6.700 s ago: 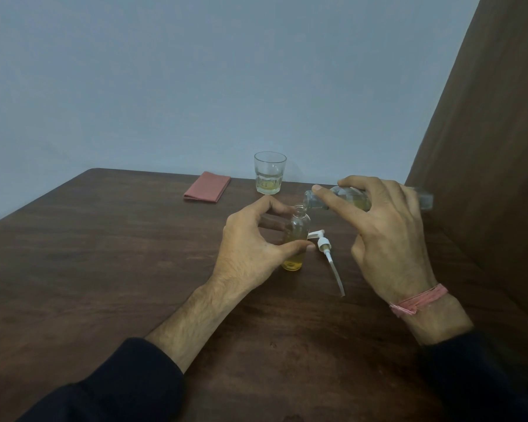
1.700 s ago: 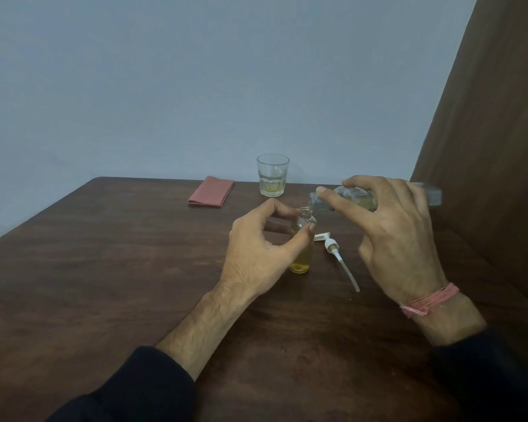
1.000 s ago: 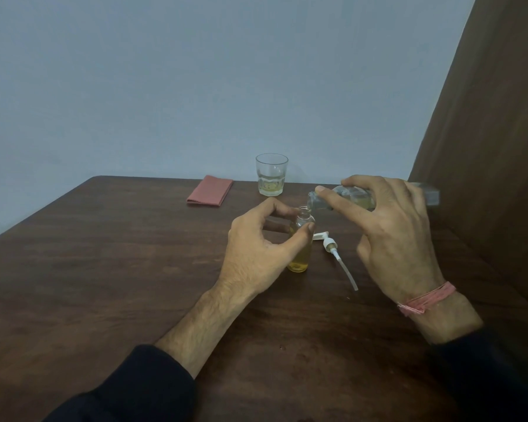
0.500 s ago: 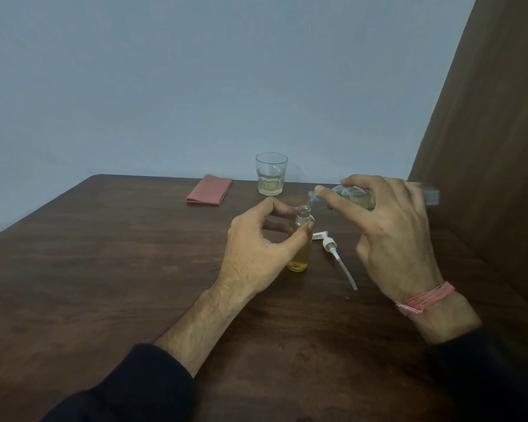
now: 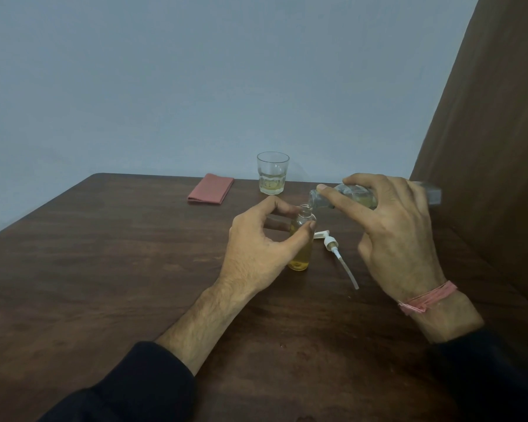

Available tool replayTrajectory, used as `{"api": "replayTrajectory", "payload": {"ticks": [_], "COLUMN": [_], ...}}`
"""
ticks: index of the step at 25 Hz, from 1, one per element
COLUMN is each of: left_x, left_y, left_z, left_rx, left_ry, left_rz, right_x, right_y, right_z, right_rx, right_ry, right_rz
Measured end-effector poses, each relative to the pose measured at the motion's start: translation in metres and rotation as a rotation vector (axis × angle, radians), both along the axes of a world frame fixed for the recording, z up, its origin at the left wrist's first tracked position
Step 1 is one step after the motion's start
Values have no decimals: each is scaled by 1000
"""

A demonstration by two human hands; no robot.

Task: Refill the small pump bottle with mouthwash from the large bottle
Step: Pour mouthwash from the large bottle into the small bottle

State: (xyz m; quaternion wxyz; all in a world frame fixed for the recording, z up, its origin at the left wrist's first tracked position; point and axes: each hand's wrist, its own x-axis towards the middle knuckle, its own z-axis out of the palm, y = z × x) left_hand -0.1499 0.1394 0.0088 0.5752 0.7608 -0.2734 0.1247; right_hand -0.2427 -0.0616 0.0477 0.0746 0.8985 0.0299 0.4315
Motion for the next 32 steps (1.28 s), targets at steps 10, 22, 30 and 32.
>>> {"api": "replayTrajectory", "payload": {"ticks": [10,22,30,32], "left_x": [-1,-1,0,0], "left_y": [0,0,1,1], "left_z": [0,0,-1,-1], "left_rx": [-3,-11,-21,-21], "left_ry": [6,3,2,3], "left_rz": [-3,-5,-8,-9], "right_x": [0,0,0,0], "right_y": [1,-1,-1,-1], "right_z": [0,0,-1,0], "right_rx": [-6,-10,-13,-7], "right_ry": [-4,-10,-13,-6], "right_rz": [-1,0,5,7]}}
